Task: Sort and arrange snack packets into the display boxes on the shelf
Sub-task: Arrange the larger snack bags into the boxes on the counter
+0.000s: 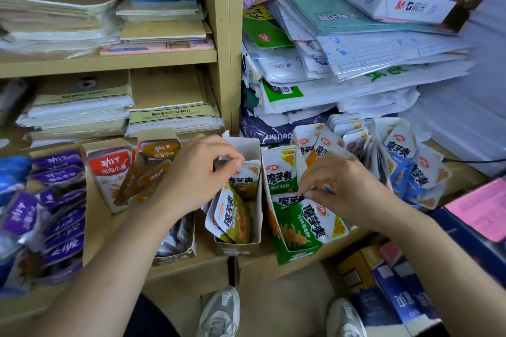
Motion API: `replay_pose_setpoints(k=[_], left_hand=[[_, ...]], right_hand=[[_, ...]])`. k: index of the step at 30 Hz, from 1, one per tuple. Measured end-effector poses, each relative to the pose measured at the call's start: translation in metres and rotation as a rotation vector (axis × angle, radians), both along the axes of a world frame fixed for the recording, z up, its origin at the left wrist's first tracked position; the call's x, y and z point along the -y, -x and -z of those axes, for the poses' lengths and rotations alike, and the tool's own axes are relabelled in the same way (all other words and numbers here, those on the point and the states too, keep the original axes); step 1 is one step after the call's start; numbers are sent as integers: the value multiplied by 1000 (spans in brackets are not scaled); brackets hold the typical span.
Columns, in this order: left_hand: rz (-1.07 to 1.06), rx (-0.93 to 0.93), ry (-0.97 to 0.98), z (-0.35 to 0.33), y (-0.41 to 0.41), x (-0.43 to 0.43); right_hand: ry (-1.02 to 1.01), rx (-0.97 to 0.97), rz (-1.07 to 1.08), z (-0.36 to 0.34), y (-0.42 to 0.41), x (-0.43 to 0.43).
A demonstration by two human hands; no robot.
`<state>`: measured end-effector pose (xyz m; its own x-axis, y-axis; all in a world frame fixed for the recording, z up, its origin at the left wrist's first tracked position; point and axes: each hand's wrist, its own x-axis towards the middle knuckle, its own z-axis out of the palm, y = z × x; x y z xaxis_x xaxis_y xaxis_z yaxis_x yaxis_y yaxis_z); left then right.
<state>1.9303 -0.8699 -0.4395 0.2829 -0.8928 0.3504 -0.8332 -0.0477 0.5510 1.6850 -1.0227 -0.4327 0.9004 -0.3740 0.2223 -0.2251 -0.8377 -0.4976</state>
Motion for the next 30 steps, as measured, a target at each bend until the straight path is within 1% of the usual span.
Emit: replay_pose_setpoints(k=[3,5,7,9,12,15,17,20,22,25,27,29,30], left_hand=[[4,-8,-18,-2,-2,1],[47,0,-56,-4,-2,0],[93,-53,-100,-7,-4,-5],[131,-101,-164,-10,-4,-11],[150,-68,-251,-13,-2,-15],[146,-52,-268,-12,0,-14],[97,-53,-221,-8,2,-11],[-49,14,-35,-2,5,-3],[-161,17,63,-3,6,2],[-263,17,87,-6,8,2],[-248,54,129,-8,12,-4],[-153,82,156,-12,24,-13],[-79,98,131,-13,33,-19]], right_hand=[[-100,23,27,1,-3,0],[-120,17,55,2,-4,-1],[-143,6,57,1,-3,-2],[-225,-4,43,-4,1,-3],[-400,-50,31,-13,8,-4],[-446,-88,-7,-16,11,-2],[-431,-105,-19,-15,12,-2],[-381,-95,-2,-12,11,-4],[-297,-105,38,-11,10,-6],[-203,-125,31,-11,14,-12],[-144,-144,2,-10,21,-20],[-63,-203,1,-6,31,-30],[-23,-243,13,-2,36,-35]])
